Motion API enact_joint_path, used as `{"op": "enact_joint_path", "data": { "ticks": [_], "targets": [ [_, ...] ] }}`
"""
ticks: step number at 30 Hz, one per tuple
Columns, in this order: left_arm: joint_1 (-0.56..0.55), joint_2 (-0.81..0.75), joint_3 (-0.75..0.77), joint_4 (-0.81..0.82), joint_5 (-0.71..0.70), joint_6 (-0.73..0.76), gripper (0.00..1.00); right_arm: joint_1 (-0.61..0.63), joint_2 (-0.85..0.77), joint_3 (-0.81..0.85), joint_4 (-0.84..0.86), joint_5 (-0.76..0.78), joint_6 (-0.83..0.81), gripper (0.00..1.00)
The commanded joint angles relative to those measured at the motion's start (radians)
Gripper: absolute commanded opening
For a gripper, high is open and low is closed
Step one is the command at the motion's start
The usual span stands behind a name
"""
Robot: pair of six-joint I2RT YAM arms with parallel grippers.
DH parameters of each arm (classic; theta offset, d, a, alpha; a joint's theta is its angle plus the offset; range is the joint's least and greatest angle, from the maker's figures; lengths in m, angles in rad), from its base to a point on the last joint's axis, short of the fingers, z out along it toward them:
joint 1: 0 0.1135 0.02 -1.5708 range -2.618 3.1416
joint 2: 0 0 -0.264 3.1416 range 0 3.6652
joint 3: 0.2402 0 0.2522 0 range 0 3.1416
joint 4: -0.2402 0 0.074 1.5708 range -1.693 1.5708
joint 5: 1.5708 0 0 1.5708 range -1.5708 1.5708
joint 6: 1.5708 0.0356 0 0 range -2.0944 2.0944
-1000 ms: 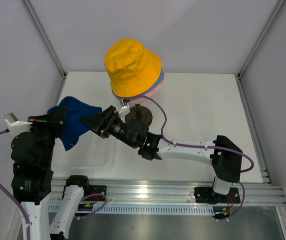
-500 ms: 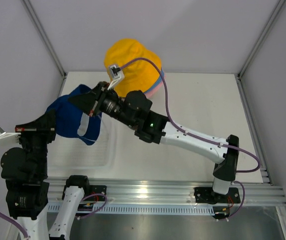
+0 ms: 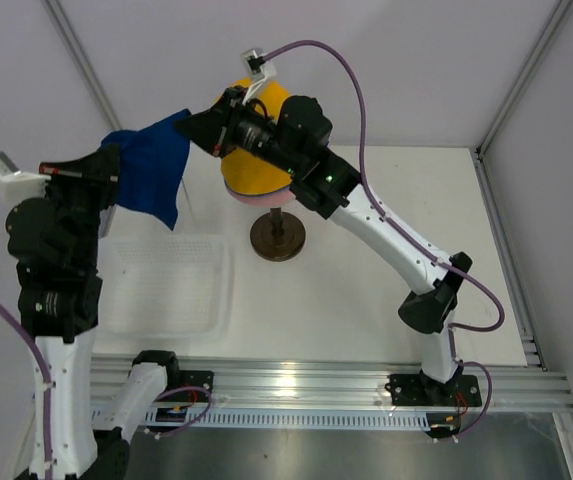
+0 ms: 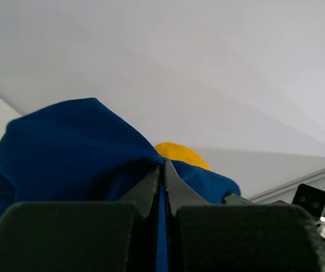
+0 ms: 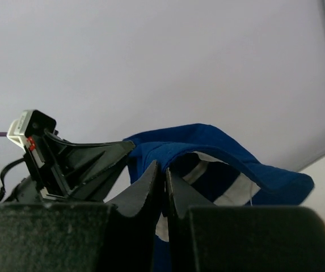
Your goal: Stack the hats
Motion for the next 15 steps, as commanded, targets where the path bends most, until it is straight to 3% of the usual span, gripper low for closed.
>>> {"op": "enact_joint_path", "data": {
  "ticks": [1,8,15],
  "targets": [
    [0.006,0.116,0.124,0.141,0.087,0.047,0.01,-0.066,0.027,0.119,-0.016,-0.095,-0.011,0.11],
    [-0.058,0.341,0.305,0.309,0.210,0.168,0.01,-0.165,0.027,0.124,0.010,-0.126,-0.007,0.10],
    [-0.248,0.568,0.557,0.243,0.194,0.305,0.01,-0.292,-0.005,0.121,0.062,-0.167,0.065,0.06]
  ]
}}
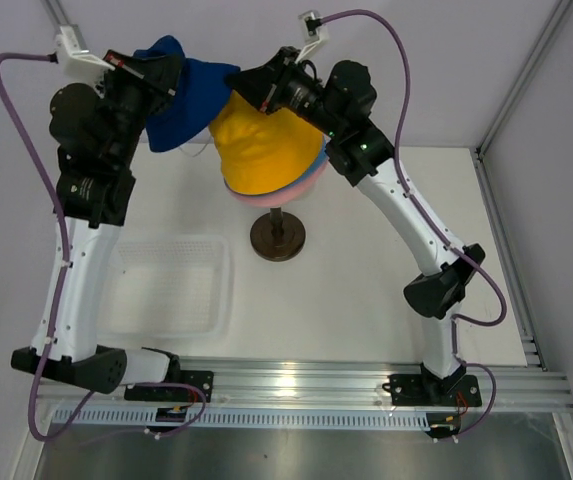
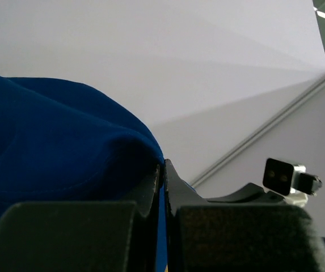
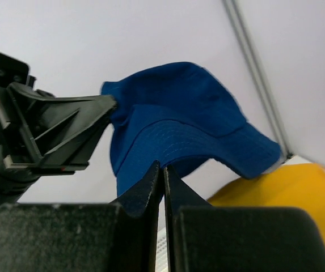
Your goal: Stack the hats
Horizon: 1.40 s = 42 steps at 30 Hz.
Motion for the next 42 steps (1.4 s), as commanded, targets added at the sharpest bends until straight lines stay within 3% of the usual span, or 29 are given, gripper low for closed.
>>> {"op": "enact_joint_path", "data": {
  "ticks": [1,9,16,20,27,35,36,37,39,42],
  "targets": [
    [-0.066,0.059,0.139,0.039,0.030,0.106,0.01,-0.064,-0.050,0.037,0.060,-0.043,0.038,0.05],
    [-0.183,0.171,0.256,0.017,0.014,0.173,0.01,-0.167,-0.212,-0.197,0.141,-0.061,0.078,0.05],
    [-0.223,0.209,0.314,-0.009,0.014,0.181,0.01,-0.225,-0.307,-0.293,0.161,-0.102,0.103,0.00],
    [-0.244,0.228,0.346,-0.053,-0.031,0.203,0.01,-0.245,-0.393,-0.446,0.204,-0.058,0.107,0.00],
    [-0.249,0.203,0.268,-0.070,-0.022,0.195,0.01,-0.296,-0.518,-0.681,0.250,-0.063,0.162,0.00],
    [-0.251,0.188,0.227,-0.116,-0.022,0.215,0.01,-0.308,-0.521,-0.765,0.220,-0.115,0.159,0.00],
    [-0.249,0.176,0.223,-0.127,-0.019,0.223,0.03,-0.311,-0.518,-0.768,0.217,-0.127,0.158,0.00],
    [-0.249,0.168,0.219,-0.133,-0.014,0.227,0.20,-0.311,-0.515,-0.774,0.212,-0.133,0.155,0.00],
    [-0.251,0.140,0.202,-0.145,-0.016,0.244,0.32,-0.310,-0.516,-0.784,0.198,-0.155,0.143,0.00],
    [-0.251,0.061,0.148,-0.138,-0.032,0.256,0.63,-0.310,-0.533,-0.819,0.197,-0.178,0.129,0.00]
  ]
}}
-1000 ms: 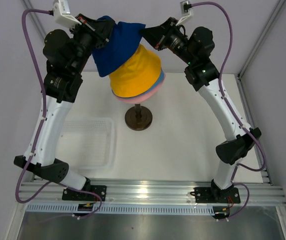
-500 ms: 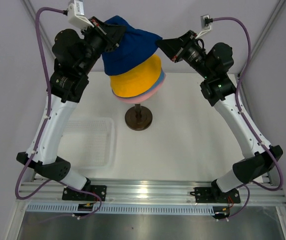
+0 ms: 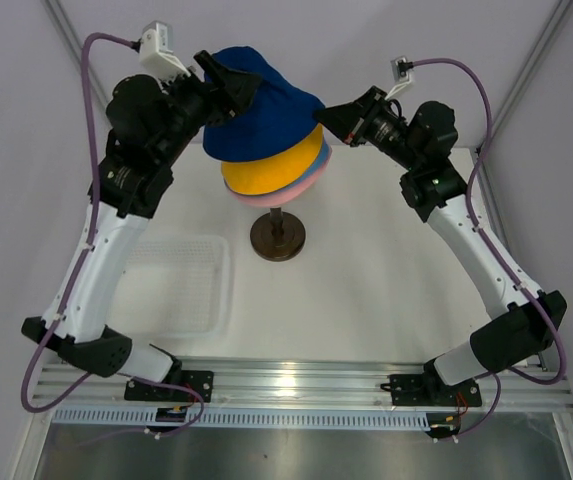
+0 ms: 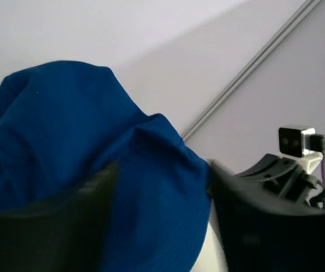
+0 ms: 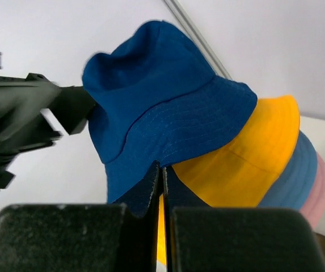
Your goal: Stack the hats
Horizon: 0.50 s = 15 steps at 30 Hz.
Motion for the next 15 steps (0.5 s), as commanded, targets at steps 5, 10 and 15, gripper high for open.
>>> {"op": "enact_joint_path", "data": {
  "ticks": [5,10,15],
  "targets": [
    [0.007,-0.282,-0.134,0.003,-0.166,-0.002,0.98,0.002,-0.044,-0.077,-0.011,-0.069,-0.066,0.00],
    [0.027,-0.492,-0.451,0.043,-0.301,-0.190,0.99,0.009,-0.035,-0.104,-0.011,-0.112,-0.086,0.00],
    [0.128,-0.696,-0.807,0.133,-0.231,-0.537,0.95,0.018,-0.051,-0.143,0.021,-0.114,-0.084,0.00]
  ]
}}
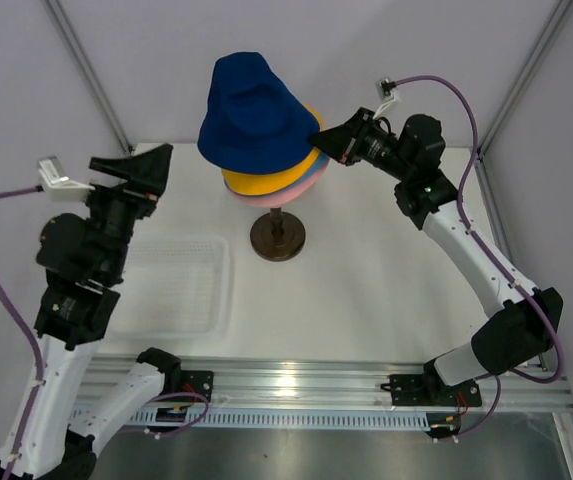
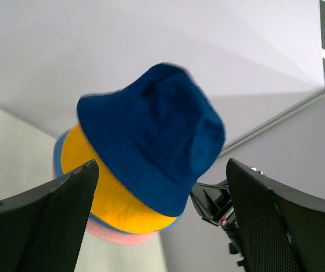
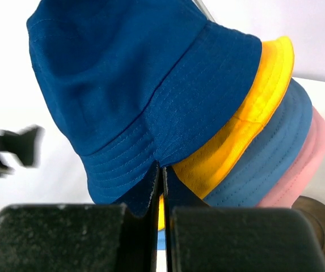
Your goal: Stack the hats
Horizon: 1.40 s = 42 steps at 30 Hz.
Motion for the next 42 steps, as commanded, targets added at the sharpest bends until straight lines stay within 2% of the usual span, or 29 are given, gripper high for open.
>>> {"op": "enact_joint_path", "data": {
  "ticks": [1,6,10,12,17,21,23,25,26,30,32,34,36,38,40,42],
  "targets": [
    [0.037,-0.036,-0.271,0.082,0.023,-0.337,0.94,0.012,-0.047,-0.030,0.043,-0.032,-0.031,0.00],
    [0.058,-0.047,-0.418,0.390,0.133,-0.479,0.93,0.020,-0.054,-0.043,0.045,-0.030,-0.032,0.00],
    [0.060,0.041,-0.395,0.431,0.192,-0.520,0.89,0.022,-0.061,-0.046,0.037,-0.026,-0.040,0.00],
    [0.060,0.057,-0.395,0.463,0.198,-0.527,0.84,0.022,-0.065,-0.049,0.037,-0.026,-0.041,0.00],
    [0.060,0.104,-0.387,0.498,0.206,-0.525,0.79,0.025,-0.064,-0.050,0.043,-0.018,-0.043,0.00],
    [0.060,0.152,-0.350,0.521,0.222,-0.530,0.70,0.026,-0.051,-0.047,0.049,-0.027,-0.032,0.00],
    [0.060,0.179,-0.344,0.546,0.233,-0.528,0.68,0.026,-0.051,-0.046,0.051,-0.029,-0.034,0.00],
    [0.060,0.196,-0.335,0.575,0.236,-0.528,0.60,0.026,-0.053,-0.044,0.051,-0.026,-0.034,0.00],
    [0.060,0.204,-0.335,0.590,0.236,-0.530,0.49,0.026,-0.054,-0.044,0.049,-0.024,-0.035,0.00],
    [0.060,0.249,-0.335,0.624,0.239,-0.548,0.22,0.025,-0.058,-0.044,0.040,-0.009,-0.035,0.00],
    [0.060,0.253,-0.333,0.587,0.239,-0.559,0.08,0.022,-0.064,-0.043,0.035,0.008,-0.035,0.01],
    [0.060,0.253,-0.332,0.526,0.213,-0.559,0.01,0.016,-0.068,-0.038,0.011,0.032,-0.025,0.03],
    [0.060,0.249,-0.341,0.491,0.190,-0.563,0.01,0.000,-0.073,-0.030,-0.009,0.065,0.003,0.07],
    [0.060,0.236,-0.365,0.465,0.175,-0.570,0.01,-0.021,-0.080,-0.041,0.008,0.077,0.037,0.18],
    [0.060,0.223,-0.375,0.443,0.166,-0.571,0.01,-0.034,-0.085,-0.047,0.031,0.080,0.048,0.21],
    [0.060,0.215,-0.385,0.422,0.163,-0.570,0.01,-0.049,-0.084,-0.041,0.057,0.086,0.054,0.32]
  ]
}}
